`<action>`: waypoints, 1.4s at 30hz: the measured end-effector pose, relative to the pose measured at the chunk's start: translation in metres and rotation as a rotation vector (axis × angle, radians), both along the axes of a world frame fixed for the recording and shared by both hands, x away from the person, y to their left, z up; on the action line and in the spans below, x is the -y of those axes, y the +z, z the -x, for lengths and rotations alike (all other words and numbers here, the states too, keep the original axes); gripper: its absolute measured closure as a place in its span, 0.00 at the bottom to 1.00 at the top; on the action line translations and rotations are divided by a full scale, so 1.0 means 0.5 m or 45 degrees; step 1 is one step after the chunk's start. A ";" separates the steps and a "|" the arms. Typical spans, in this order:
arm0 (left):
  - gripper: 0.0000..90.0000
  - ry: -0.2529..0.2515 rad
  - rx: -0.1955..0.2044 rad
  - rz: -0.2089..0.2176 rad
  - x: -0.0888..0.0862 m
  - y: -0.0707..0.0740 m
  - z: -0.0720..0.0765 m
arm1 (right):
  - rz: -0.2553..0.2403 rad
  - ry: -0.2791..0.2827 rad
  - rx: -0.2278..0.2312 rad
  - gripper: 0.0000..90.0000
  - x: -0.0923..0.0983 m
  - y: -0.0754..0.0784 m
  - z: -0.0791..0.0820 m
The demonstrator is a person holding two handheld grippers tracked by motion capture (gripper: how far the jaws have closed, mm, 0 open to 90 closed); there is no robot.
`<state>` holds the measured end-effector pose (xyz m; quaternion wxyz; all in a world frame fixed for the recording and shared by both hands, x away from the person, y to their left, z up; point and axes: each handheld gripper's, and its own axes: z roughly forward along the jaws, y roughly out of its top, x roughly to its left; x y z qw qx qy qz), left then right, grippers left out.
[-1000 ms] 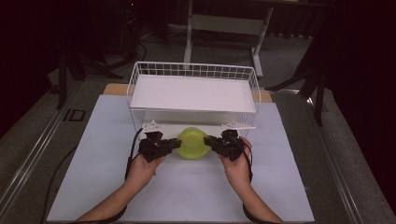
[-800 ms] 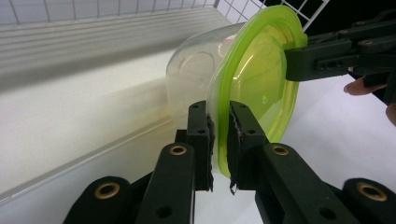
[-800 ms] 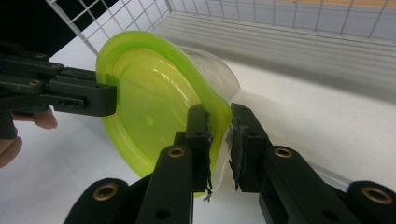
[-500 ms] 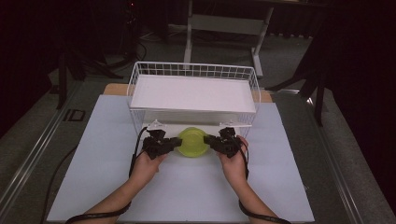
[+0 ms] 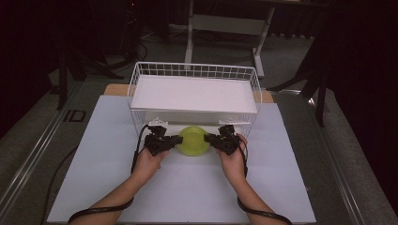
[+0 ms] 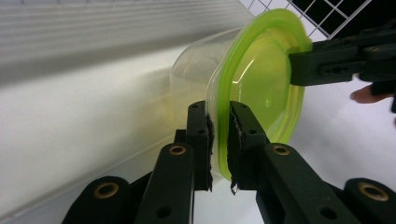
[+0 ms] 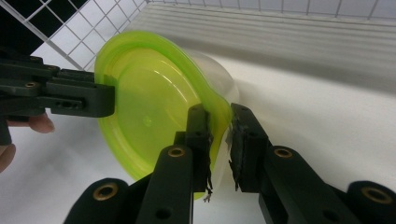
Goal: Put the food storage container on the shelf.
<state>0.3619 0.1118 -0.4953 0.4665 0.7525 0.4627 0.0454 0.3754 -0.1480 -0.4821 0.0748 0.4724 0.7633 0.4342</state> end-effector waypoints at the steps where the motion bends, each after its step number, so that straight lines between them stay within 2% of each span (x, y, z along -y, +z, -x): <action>1: 0.89 -0.001 0.005 -0.006 0.001 0.001 -0.001 | 0.002 -0.001 0.004 0.88 0.000 0.000 0.000; 3: 0.89 0.004 0.021 -0.013 0.001 0.000 -0.002 | -0.009 -0.002 0.010 0.87 0.000 -0.001 -0.002; 5: 0.87 0.015 0.066 -0.050 0.004 -0.003 -0.001 | -0.018 -0.005 0.024 0.87 -0.001 -0.001 -0.004; 9: 0.84 0.021 0.129 -0.049 0.002 -0.008 -0.003 | 0.020 -0.004 0.087 0.86 -0.009 0.002 -0.005; 12: 0.82 0.028 0.182 -0.075 0.004 -0.008 -0.003 | 0.001 -0.007 0.102 0.85 -0.007 0.000 -0.011; 14: 0.80 0.037 0.199 -0.082 0.005 -0.008 -0.006 | 0.006 -0.014 0.125 0.84 -0.008 -0.002 -0.014; 16: 0.77 0.056 0.215 -0.096 0.006 -0.008 -0.009 | 0.042 -0.027 0.161 0.78 -0.013 -0.004 -0.015; 19: 0.74 0.080 0.242 -0.088 0.006 -0.010 -0.015 | 0.068 -0.040 0.203 0.77 -0.018 -0.008 -0.016; 21: 0.73 0.090 0.226 -0.050 0.004 -0.012 -0.021 | 0.087 -0.057 0.227 0.74 -0.022 -0.011 -0.015; 22: 0.72 0.109 0.230 -0.052 0.003 -0.013 -0.023 | 0.094 -0.068 0.238 0.73 -0.023 -0.011 -0.016; 25: 0.67 0.123 0.321 -0.107 0.009 -0.014 -0.023 | 0.101 -0.091 0.252 0.65 -0.024 -0.017 -0.021; 27: 0.67 0.131 0.376 -0.145 0.016 -0.015 -0.023 | 0.108 -0.105 0.271 0.66 -0.027 -0.020 -0.022; 32: 0.64 0.174 0.376 -0.111 0.014 -0.022 -0.037 | 0.092 -0.139 0.309 0.66 -0.031 -0.026 -0.024; 34: 0.61 0.202 0.343 -0.079 0.013 -0.024 -0.042 | 0.083 -0.159 0.304 0.64 -0.032 -0.027 -0.026; 39: 0.59 0.201 0.369 -0.127 0.017 -0.020 -0.043 | 0.073 -0.158 0.287 0.61 -0.030 -0.026 -0.030; 42: 0.57 0.206 0.383 -0.099 0.020 -0.013 -0.039 | 0.092 -0.153 0.332 0.60 -0.030 -0.023 -0.023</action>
